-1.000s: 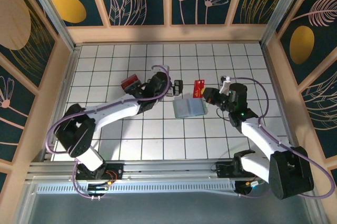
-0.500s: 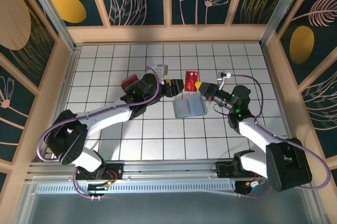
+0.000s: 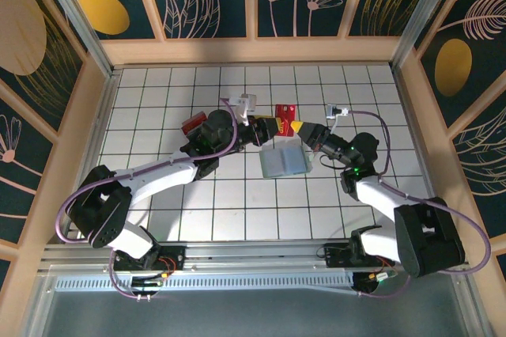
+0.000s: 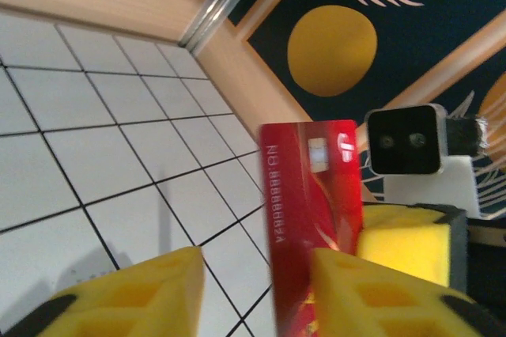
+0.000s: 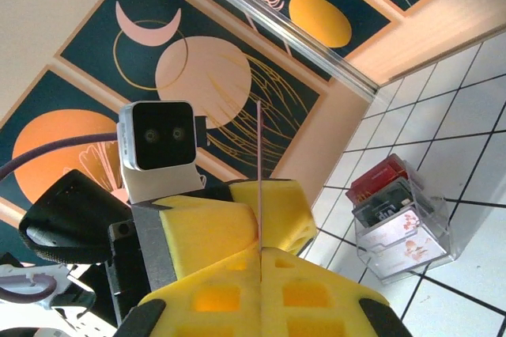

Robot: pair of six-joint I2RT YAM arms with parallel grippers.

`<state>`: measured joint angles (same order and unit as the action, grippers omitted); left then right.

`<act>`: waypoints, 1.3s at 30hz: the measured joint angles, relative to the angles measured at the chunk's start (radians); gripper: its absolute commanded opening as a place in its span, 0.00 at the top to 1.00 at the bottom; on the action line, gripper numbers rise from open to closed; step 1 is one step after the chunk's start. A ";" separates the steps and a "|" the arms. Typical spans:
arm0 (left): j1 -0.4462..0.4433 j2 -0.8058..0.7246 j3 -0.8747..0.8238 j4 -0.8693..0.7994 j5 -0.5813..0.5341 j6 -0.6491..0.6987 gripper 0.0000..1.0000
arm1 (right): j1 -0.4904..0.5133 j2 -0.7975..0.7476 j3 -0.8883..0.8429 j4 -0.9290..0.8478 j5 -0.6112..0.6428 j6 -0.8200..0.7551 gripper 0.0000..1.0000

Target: Take the credit cards out of the card holder

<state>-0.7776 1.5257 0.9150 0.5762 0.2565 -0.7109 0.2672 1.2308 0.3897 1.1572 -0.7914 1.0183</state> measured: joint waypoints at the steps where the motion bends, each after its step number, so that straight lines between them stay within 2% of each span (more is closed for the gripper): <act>1: 0.000 0.000 0.000 0.005 0.006 0.000 0.72 | 0.000 0.010 0.000 0.016 -0.006 0.010 1.00; 4: 0.000 0.000 0.000 0.012 0.026 0.002 0.79 | 0.001 0.035 0.000 0.052 -0.021 0.029 1.00; 8: 0.003 -0.001 0.000 0.018 0.037 0.008 1.00 | 0.000 0.067 0.000 0.078 -0.020 0.044 1.00; 11: 0.005 -0.008 0.000 0.017 0.050 0.014 1.00 | 0.000 0.079 0.000 0.077 -0.019 0.046 0.97; 13: 0.005 -0.013 0.000 0.007 0.049 0.024 1.00 | 0.000 0.079 0.000 0.074 -0.022 0.042 0.89; 15: 0.004 -0.022 0.000 -0.016 0.044 0.046 1.00 | 0.003 0.077 0.000 0.052 -0.022 0.023 0.76; 18: 0.001 -0.041 0.012 -0.087 0.006 0.100 1.00 | 0.005 0.049 0.003 -0.051 -0.014 -0.029 0.63; 21: 0.010 -0.062 0.045 -0.203 -0.056 0.181 1.00 | 0.009 -0.018 0.029 -0.227 0.028 -0.117 0.55; 30: 0.053 -0.081 0.199 -0.569 -0.291 0.488 1.00 | 0.010 -0.264 0.122 -0.726 0.282 -0.380 0.46; 39: 0.202 -0.021 0.245 -0.798 -0.410 0.714 1.00 | 0.010 -0.321 0.131 -0.949 0.465 -0.461 0.42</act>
<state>-0.5758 1.5047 1.1599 -0.2214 -0.1539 0.0029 0.2768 0.9100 0.5209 0.2077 -0.3260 0.5575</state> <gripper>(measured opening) 0.057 0.579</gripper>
